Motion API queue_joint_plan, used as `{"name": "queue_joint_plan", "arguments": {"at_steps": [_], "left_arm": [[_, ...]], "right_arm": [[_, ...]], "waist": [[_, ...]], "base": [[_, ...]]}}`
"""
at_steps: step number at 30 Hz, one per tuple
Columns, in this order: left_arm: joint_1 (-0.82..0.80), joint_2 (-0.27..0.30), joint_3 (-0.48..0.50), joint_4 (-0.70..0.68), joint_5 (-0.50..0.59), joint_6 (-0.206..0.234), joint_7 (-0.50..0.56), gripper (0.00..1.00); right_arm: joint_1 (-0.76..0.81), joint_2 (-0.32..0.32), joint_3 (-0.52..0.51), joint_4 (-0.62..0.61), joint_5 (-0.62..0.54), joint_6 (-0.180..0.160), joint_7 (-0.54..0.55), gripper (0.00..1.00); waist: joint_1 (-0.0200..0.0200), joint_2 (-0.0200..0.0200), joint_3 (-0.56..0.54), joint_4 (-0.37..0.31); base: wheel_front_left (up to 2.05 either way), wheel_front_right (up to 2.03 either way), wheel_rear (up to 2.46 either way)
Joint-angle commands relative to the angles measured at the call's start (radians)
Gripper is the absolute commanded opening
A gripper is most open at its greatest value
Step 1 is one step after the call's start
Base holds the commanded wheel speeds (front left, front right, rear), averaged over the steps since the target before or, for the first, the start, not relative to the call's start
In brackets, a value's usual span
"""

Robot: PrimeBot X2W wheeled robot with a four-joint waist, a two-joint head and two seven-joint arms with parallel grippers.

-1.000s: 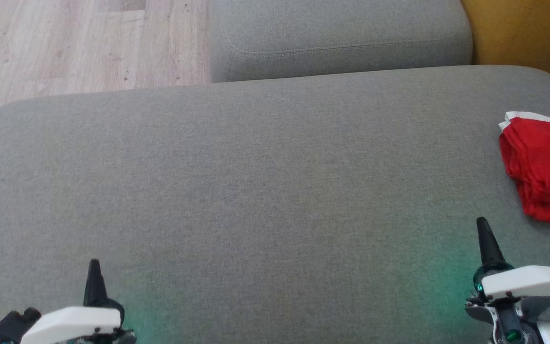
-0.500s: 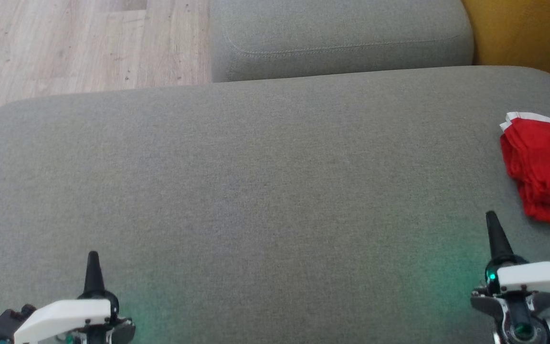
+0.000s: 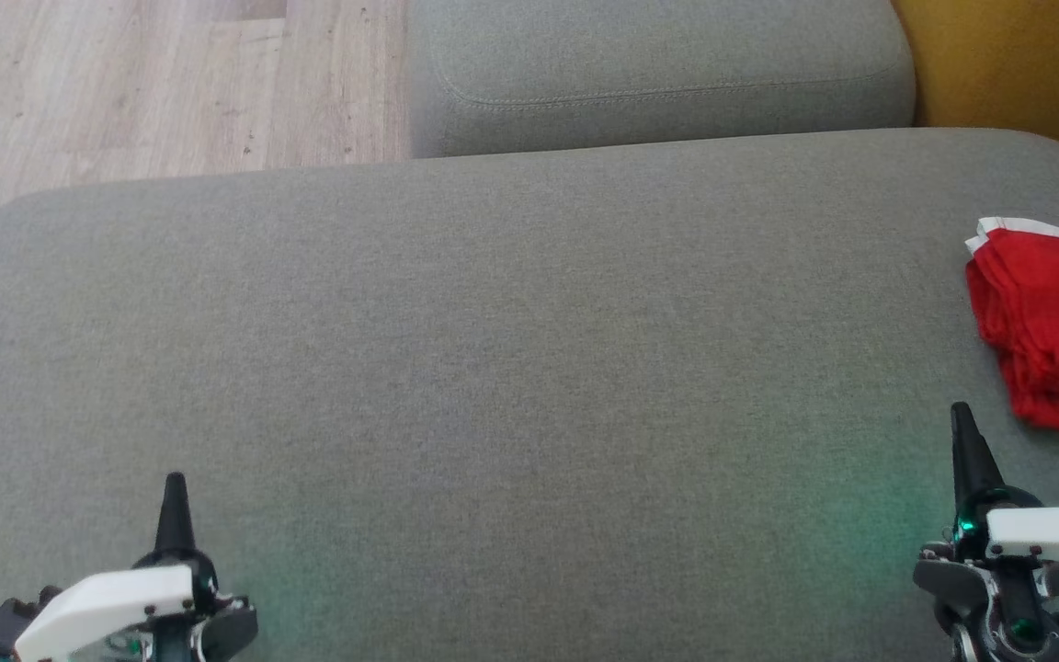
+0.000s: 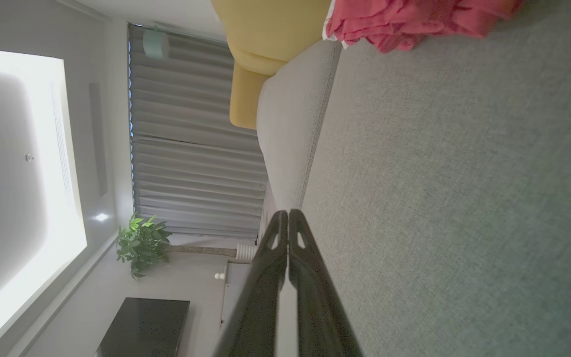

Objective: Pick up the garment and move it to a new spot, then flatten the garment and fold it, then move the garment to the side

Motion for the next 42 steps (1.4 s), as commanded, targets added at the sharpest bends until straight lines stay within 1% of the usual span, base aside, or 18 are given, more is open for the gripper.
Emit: {"name": "queue_joint_plan", "arguments": {"at_steps": [1, 17, 42], "left_arm": [[-0.061, 0.002, 0.04, -0.039, -0.026, -0.012, 0.009, 0.0], [-0.081, -0.016, 0.079, -0.053, -0.162, -0.027, 0.052, 0.0], [-0.082, -0.016, 0.079, -0.054, -0.164, -0.027, 0.053, 0.0]], "right_arm": [[-0.059, 0.0, 0.012, -0.042, 0.035, 0.007, 0.01, 0.0], [-0.072, 0.01, -0.013, -0.048, 0.208, 0.008, 0.023, 0.0], [-0.073, 0.01, -0.014, -0.048, 0.211, 0.008, 0.023, 0.0]], "waist": [[0.0001, 0.0, 0.0, 0.0], [0.0001, 0.0, 0.0, 0.004], [0.0001, 0.0, 0.0, 0.005]], "base": [[0.0, 0.0, 0.0], [0.0, 0.0, 0.0], [0.0, 0.0, 0.0]]}}
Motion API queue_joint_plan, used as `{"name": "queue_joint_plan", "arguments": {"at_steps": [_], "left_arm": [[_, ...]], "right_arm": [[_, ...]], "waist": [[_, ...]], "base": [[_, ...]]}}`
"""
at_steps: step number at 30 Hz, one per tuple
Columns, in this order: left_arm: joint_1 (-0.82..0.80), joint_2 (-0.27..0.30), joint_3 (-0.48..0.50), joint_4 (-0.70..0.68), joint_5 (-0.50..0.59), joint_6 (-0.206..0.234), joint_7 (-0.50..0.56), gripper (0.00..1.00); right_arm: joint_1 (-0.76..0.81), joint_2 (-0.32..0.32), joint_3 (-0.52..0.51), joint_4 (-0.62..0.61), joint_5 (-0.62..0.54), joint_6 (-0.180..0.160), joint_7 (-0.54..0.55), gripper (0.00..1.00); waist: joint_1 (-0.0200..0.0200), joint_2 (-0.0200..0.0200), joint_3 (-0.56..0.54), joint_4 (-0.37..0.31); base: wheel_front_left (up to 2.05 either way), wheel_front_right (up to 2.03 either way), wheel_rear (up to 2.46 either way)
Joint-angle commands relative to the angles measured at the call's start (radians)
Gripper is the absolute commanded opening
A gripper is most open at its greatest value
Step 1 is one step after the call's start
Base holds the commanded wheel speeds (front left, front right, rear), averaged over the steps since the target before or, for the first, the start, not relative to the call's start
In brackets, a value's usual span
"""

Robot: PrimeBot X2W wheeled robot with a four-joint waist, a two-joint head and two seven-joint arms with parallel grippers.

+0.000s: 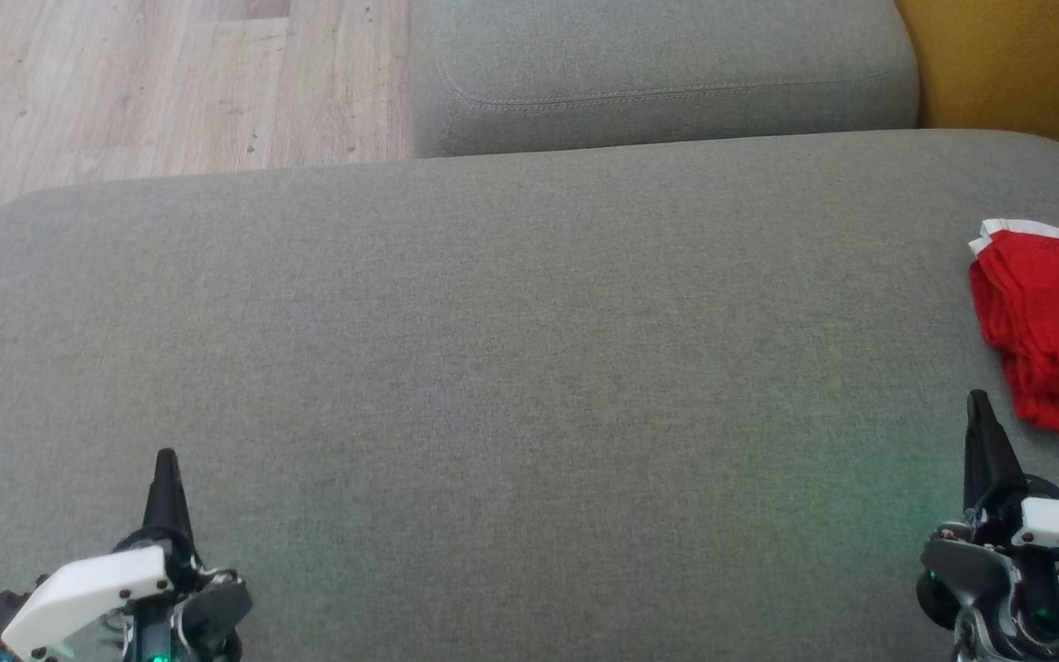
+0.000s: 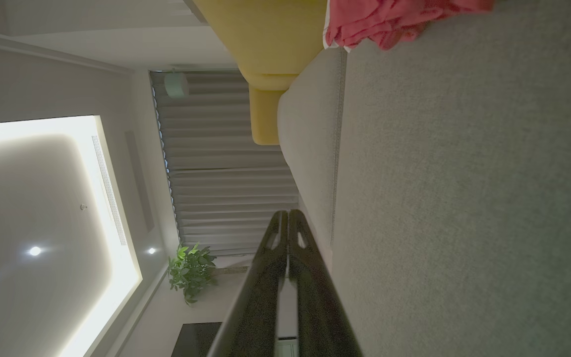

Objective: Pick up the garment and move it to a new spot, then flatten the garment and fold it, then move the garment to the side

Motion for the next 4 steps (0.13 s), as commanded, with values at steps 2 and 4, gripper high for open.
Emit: {"name": "queue_joint_plan", "arguments": {"at_steps": [2, 4], "left_arm": [[-0.047, 0.004, 0.037, -0.036, -0.005, -0.007, 0.008, 0.0], [-0.047, 0.004, 0.037, -0.036, -0.005, -0.007, 0.008, 0.0]], "right_arm": [[-0.053, -0.004, 0.02, -0.038, 0.007, 0.008, 0.006, 0.0], [-0.053, -0.004, 0.02, -0.038, 0.007, 0.008, 0.006, 0.0]], "waist": [[0.0, 0.0, 0.0, 0.0], [0.0, 0.0, 0.0, 0.0]], "base": [[0.0, 0.0, 0.0], [0.0, 0.0, 0.0]]}}
